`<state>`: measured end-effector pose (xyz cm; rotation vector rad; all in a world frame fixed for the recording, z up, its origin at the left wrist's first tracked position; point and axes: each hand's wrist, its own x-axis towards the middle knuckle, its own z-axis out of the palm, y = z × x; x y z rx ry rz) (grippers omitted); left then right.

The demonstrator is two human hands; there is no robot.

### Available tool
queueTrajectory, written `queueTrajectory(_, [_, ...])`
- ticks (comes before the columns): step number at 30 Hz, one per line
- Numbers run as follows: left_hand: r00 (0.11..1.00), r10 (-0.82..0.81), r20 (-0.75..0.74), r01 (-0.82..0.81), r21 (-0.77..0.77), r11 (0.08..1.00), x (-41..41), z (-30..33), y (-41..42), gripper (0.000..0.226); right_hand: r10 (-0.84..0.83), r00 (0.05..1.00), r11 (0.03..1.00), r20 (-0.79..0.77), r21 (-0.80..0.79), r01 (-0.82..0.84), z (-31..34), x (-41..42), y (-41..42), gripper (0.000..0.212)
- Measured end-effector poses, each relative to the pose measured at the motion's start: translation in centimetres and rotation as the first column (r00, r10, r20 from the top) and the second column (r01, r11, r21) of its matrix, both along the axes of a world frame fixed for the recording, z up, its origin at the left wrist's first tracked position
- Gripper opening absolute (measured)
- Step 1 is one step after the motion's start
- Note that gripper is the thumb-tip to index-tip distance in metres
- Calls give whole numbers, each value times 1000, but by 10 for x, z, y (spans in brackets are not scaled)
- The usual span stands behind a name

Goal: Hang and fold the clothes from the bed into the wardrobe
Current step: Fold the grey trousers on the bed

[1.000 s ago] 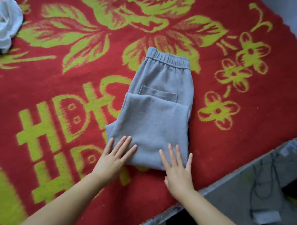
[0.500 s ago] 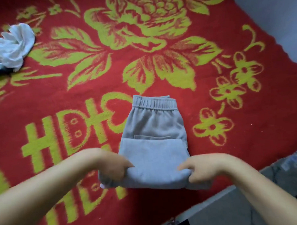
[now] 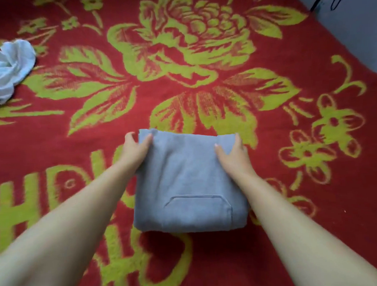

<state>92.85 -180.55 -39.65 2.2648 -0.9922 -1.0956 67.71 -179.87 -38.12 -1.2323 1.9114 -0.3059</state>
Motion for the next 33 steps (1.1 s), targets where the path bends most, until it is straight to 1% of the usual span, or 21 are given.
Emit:
queueTrajectory(2, [990,133,-51,-134,-11,991,-6,-26,39,48,-4,989,999,-150,34,9,-15,11,32,85])
queueTrajectory(4, [981,180,-68,-187,-115,976,-8,-37,69,30,-31,965,999,-261,-36,22,-18,6,51,74])
queueTrajectory(6, [975,218,-49,-223,-256,940,-12,-35,79,22,-45,964,992,-264,-122,13,-18,-7,54,58])
queueTrajectory(8, [973,229,-15,-221,-321,921,-19,-35,77,22,-37,968,990,-246,-144,1,-25,-16,53,50])
queueTrajectory(11, [971,233,43,-217,-236,947,-29,-34,69,22,-28,980,998,-199,-52,18,-31,-15,49,53])
queueTrajectory(13, [959,207,194,-178,-157,972,-26,-29,65,38,-29,961,999,-276,-43,18,-31,-16,45,62])
queueTrajectory(15, [885,68,460,33,-208,978,-26,-18,62,54,38,888,982,-458,-147,-117,-21,-9,40,68])
queueTrajectory(16, [816,-38,577,235,-271,934,-33,-13,58,55,100,846,941,-524,-227,-252,-17,0,36,67])
queueTrajectory(17, [719,-164,675,459,-284,842,-44,-7,53,54,176,807,867,-563,-300,-398,-15,15,31,63])
queueTrajectory(18, [600,-303,741,652,-233,722,-58,-7,48,54,279,759,783,-588,-318,-534,-15,30,26,58])
queueTrajectory(19, [493,-435,753,764,-136,630,-69,-13,44,53,394,704,722,-592,-274,-635,-19,43,21,55])
queueTrajectory(20, [424,-548,721,806,-25,591,-78,-18,41,53,481,657,702,-581,-193,-685,-25,49,19,53])
queueTrajectory(21, [407,-606,684,792,67,607,-80,-28,35,52,528,630,711,-569,-109,-695,-36,47,15,53])
queueTrajectory(24, [549,-547,632,570,196,798,-63,-50,20,54,501,622,779,-601,0,-627,-59,17,3,55])
queueTrajectory(26, [625,-540,563,503,238,831,-54,-51,16,55,447,664,845,-599,39,-533,-60,3,-3,54])
queueTrajectory(28, [679,-551,485,460,305,834,-50,-44,19,58,317,811,948,-491,133,-289,-50,-13,-1,53])
queueTrajectory(29, [715,-524,464,413,325,851,-47,-39,22,60,200,882,975,-427,177,-135,-43,-20,3,53])
queueTrajectory(30, [738,-491,463,375,324,869,-43,-34,27,61,125,908,978,-401,205,-44,-36,-26,9,55])
queueTrajectory(31, [724,-467,508,376,277,884,-39,-26,35,63,137,888,983,-440,172,-66,-26,-27,18,55])
queueTrajectory(32, [660,-466,589,441,198,876,-37,-20,47,64,211,831,977,-515,83,-196,-18,-23,32,55])
queueTrajectory(33, [583,-462,669,552,91,829,-38,-13,62,64,290,763,924,-577,-38,-380,-9,-13,48,55])
